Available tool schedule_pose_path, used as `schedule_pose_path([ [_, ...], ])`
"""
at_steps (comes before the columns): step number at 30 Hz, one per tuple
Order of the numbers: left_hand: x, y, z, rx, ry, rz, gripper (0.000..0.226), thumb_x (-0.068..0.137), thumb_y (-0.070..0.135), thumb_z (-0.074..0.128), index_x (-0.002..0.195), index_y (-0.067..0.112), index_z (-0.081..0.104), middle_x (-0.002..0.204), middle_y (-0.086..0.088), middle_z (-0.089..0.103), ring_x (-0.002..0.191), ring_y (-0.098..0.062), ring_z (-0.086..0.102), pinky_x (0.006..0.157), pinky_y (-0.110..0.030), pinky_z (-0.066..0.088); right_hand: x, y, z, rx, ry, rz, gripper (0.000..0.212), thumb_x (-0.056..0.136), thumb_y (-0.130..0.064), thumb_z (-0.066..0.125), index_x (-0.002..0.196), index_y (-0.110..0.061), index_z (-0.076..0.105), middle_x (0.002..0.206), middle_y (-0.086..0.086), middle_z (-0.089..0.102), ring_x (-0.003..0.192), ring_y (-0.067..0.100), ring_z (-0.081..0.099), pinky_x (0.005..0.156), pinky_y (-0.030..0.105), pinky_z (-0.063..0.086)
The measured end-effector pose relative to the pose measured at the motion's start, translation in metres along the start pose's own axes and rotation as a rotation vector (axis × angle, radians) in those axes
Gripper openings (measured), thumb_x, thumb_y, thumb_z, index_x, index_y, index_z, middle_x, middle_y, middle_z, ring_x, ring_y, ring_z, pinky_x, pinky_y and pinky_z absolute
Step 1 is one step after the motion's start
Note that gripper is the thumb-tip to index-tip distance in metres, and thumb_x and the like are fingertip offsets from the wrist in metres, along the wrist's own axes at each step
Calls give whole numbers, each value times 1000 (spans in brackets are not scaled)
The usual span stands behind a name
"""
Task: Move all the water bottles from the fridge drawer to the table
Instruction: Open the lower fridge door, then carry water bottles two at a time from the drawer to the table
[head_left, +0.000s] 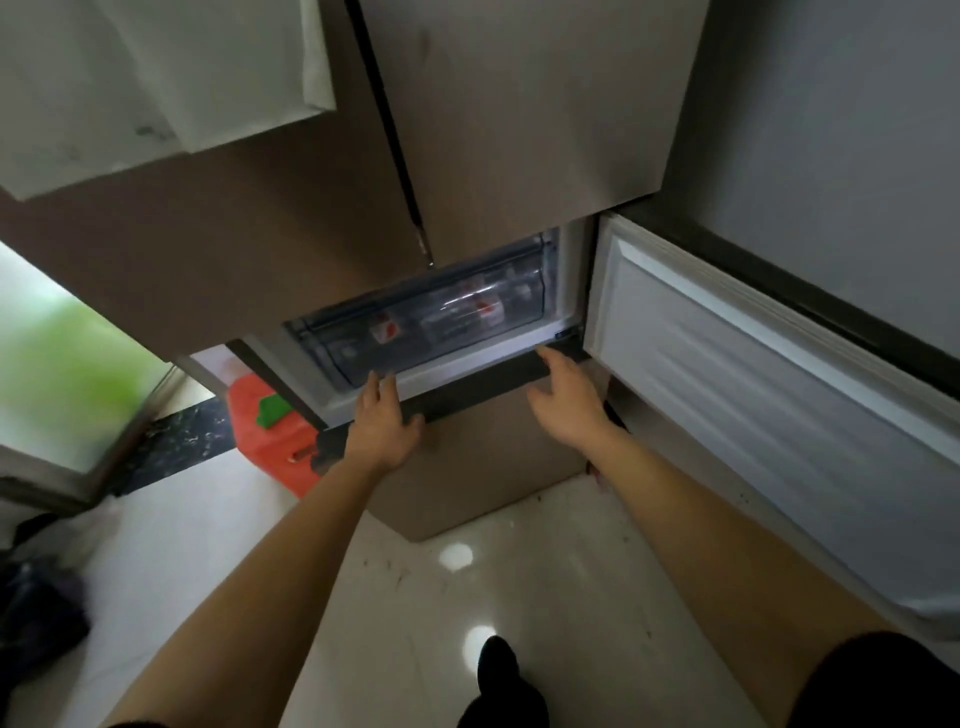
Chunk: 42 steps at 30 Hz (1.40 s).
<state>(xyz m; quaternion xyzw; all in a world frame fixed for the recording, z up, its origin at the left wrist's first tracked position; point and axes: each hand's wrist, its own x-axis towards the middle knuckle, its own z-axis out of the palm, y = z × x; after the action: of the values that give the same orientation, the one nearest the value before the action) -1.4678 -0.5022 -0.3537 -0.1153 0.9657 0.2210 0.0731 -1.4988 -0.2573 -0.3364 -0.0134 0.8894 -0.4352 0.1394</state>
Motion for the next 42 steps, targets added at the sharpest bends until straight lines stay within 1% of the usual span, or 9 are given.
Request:
schedule_pose_path([
  [7, 83, -23, 2, -850, 94, -231, 58, 95, 26, 61, 147, 14, 38, 143, -3, 49, 129, -24, 49, 108, -43, 43, 96, -34, 78, 419, -78, 118, 59, 98, -17, 57, 152, -23, 32, 141, -2, 48, 123, 17, 49, 94, 27, 43],
  [9, 108, -25, 5, -1017, 90, -261, 55, 92, 35, 64, 141, 20, 47, 141, 0, 51, 125, -20, 52, 97, -42, 51, 122, -42, 89, 510, -76, 118, 55, 97, -15, 58, 147, -24, 38, 124, -7, 54, 116, 17, 54, 90, 28, 46],
  [12, 135, -29, 9, -1256, 46, -291, 56, 82, 36, 72, 134, 22, 57, 136, -2, 58, 122, -19, 55, 83, -36, 56, 159, -46, 100, 716, -69, 127, 64, 93, -12, 61, 150, -22, 33, 139, 0, 52, 123, 20, 53, 105, 42, 47],
  [17, 159, -36, 11, -1670, 10, -299, 54, 95, 33, 62, 144, 14, 48, 145, -11, 52, 131, -28, 51, 90, -34, 52, 193, -53, 101, 1041, 34, 206, 42, 80, -15, 77, 119, -9, 61, 111, 9, 66, 106, 24, 65, 86, 38, 59],
  [19, 166, -40, 13, -1790, 4, -282, 61, 97, 36, 60, 148, 8, 41, 148, -16, 47, 133, -33, 49, 89, -31, 54, 200, -50, 102, 1142, 33, 194, 46, 86, -21, 75, 127, -12, 57, 118, 8, 66, 112, 24, 64, 88, 38, 59],
  [28, 167, -18, 20, -1692, 250, -310, 26, 98, 25, 60, 119, 9, 61, 108, -6, 70, 98, -14, 68, 73, -24, 57, 207, -55, 103, 958, 13, 139, 16, 98, -38, 59, 102, -22, 58, 111, 1, 67, 104, 11, 65, 92, 31, 54],
  [32, 151, -16, 25, -1678, 277, -326, 5, 97, 14, 61, 101, 11, 63, 99, -7, 69, 91, -16, 68, 74, -27, 59, 198, -45, 102, 985, 36, 172, 18, 98, -31, 61, 111, -19, 57, 101, -1, 65, 92, 11, 66, 83, 31, 58],
  [36, 128, -15, 33, -1693, 302, -327, 23, 95, 12, 63, 116, 1, 61, 100, -11, 69, 90, -18, 68, 70, -25, 57, 175, -34, 98, 997, 22, 202, 31, 98, -26, 60, 126, -12, 59, 79, -2, 55, 72, 9, 55, 77, 26, 57],
  [42, 82, -8, 52, -1696, 310, -354, 37, 95, 19, 64, 124, -1, 53, 101, -11, 67, 84, -15, 67, 67, -24, 56, 121, -22, 87, 941, 15, 250, 13, 99, -29, 60, 103, -17, 61, 78, -4, 55, 65, 5, 51, 70, 23, 52],
])
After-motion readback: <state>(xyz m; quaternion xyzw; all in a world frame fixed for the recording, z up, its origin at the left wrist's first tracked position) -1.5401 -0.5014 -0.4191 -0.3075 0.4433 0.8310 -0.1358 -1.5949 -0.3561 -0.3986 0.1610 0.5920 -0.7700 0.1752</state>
